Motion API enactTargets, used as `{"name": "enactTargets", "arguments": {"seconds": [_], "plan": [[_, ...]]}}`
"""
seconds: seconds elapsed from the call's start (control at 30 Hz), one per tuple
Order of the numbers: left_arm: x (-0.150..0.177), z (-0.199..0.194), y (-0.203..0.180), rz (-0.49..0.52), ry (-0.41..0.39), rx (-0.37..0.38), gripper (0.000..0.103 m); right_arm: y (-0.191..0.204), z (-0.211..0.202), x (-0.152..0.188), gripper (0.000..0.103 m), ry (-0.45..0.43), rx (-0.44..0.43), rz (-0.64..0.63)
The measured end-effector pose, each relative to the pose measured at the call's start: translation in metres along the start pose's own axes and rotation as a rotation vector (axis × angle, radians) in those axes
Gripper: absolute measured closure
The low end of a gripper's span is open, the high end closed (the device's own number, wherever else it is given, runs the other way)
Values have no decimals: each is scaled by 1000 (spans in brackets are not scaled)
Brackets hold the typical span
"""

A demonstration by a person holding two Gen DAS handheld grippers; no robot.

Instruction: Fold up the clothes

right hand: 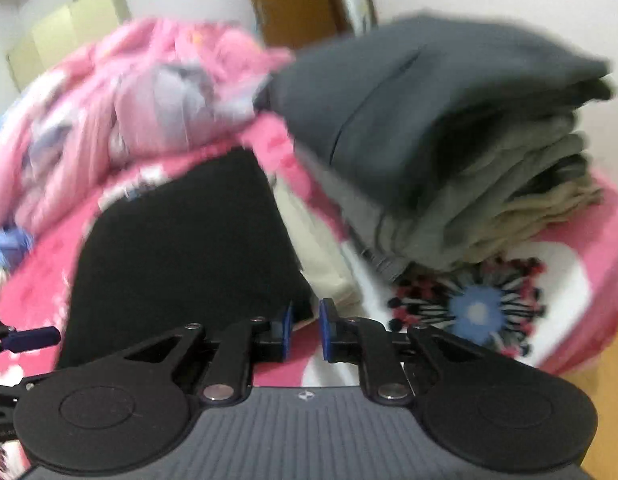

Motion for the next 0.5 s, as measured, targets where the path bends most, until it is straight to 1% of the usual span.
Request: {"name": "enactTargets", "arguments": {"seconds": [0.03, 0.07, 0.1, 0.17, 0.2, 0.23, 0.27, 0.3, 0.33, 0.4, 0.43, 0.5], "plan": [[3, -10, 2, -22, -24, -3, 37, 1, -13, 4, 86, -29, -8, 16], [7, -19, 2, -42, -42, -8, 33, 4, -24, 10, 77, -46, -23, 36], [11, -26, 2, -59, -54, -12, 31, 7, -31, 18, 62, -54, -21, 47], [20, -37, 0, -109, -65, -23, 16, 17, -45, 36, 51, -66, -6, 59], [23, -41, -1, -141, -66, -30, 11, 26, -50, 45, 51, -63, 9, 54], [27, -46, -1, -174, -66, -36, 3, 31, -57, 56, 51, -57, 16, 50], [30, -51, -1, -208, -65, -40, 2, 37, -61, 64, 47, -54, 12, 50], [33, -57, 0, -241, -64, -45, 1, 44, -64, 72, 40, -51, 8, 51], [36, -62, 0, -265, -56, -53, 0, 50, -68, 80, 37, -48, 4, 51], [39, -71, -2, -280, -31, -82, 0, 60, -79, 91, 25, -55, 9, 59], [41, -74, -4, -283, -22, -92, 0, 64, -85, 97, 22, -58, 27, 57], [46, -80, -6, -302, -4, -103, 0, 74, -92, 104, 1, -65, 67, 41]]}}
Point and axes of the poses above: each gripper's, at about its wrist camera, not at the fingertips, and z roughly the way its jaws point, y to its left, x to its underside, the point moved 1 cm from there along z, roughly the way its jaws point, and after that the axes turned 7 degrees about y, right-handed, at the moved point
